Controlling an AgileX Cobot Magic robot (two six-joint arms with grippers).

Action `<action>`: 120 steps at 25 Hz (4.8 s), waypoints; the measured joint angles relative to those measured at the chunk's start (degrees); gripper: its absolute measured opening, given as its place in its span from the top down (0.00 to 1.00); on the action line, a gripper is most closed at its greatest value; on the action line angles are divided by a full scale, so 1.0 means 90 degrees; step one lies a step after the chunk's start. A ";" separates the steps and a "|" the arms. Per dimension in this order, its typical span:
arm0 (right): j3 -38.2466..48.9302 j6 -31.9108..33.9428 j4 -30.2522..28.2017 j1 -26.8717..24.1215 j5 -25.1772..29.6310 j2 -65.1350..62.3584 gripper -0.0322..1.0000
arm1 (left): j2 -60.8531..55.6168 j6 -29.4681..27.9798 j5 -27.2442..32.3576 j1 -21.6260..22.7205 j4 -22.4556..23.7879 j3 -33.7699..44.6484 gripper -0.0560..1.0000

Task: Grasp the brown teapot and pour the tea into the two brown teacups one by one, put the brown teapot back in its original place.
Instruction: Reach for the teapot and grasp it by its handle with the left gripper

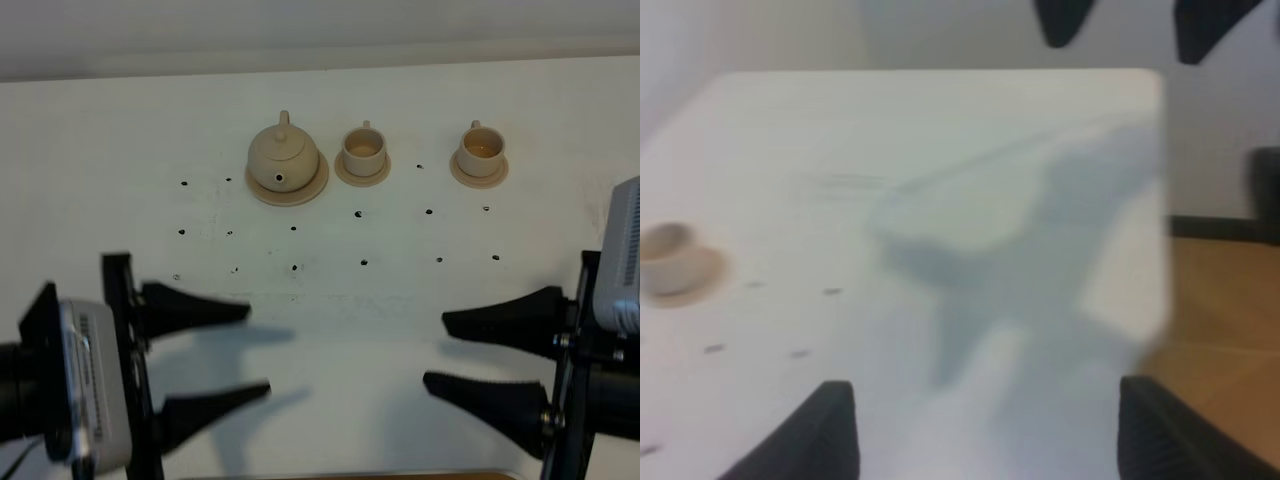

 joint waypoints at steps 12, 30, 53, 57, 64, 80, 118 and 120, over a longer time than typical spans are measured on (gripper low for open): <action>-0.0348 0.3502 -0.2898 -0.0817 -0.0660 0.0000 0.56 | -0.0803 -0.2776 -0.2632 0.0000 0.2024 -0.0527 0.44; -0.1657 0.6295 -0.5460 -0.2416 0.0428 0.0000 0.56 | -0.2021 -1.0627 -0.1315 0.1661 0.9383 -0.1460 0.44; -0.1657 0.9646 -0.8475 -0.2334 0.3592 -0.3424 0.56 | -0.2012 -1.1953 -0.0566 0.1672 0.9606 -0.1501 0.44; -0.1650 0.9787 -0.8598 -0.2268 0.3957 -0.3791 0.56 | -0.1464 -1.1800 -0.0808 0.1672 0.9258 -0.1501 0.44; -0.0716 0.9928 -0.8617 -0.2268 0.3680 -0.4619 0.56 | -0.0833 -1.1574 -0.1065 0.1672 0.8779 -0.1501 0.44; -0.0320 0.9744 -0.8323 -0.2235 0.3763 -0.5293 0.56 | -0.0605 -1.0611 -0.1827 0.1672 0.7736 -0.1501 0.44; -0.0320 0.9737 -0.7880 -0.3999 0.3745 -0.5294 0.56 | 0.3047 -0.9694 -0.2609 0.0758 0.7401 -0.3932 0.44; -0.0320 0.9737 -0.7880 -0.3999 0.3745 -0.5294 0.56 | 0.3460 -0.9666 -0.2569 0.0758 0.7401 -0.4408 0.44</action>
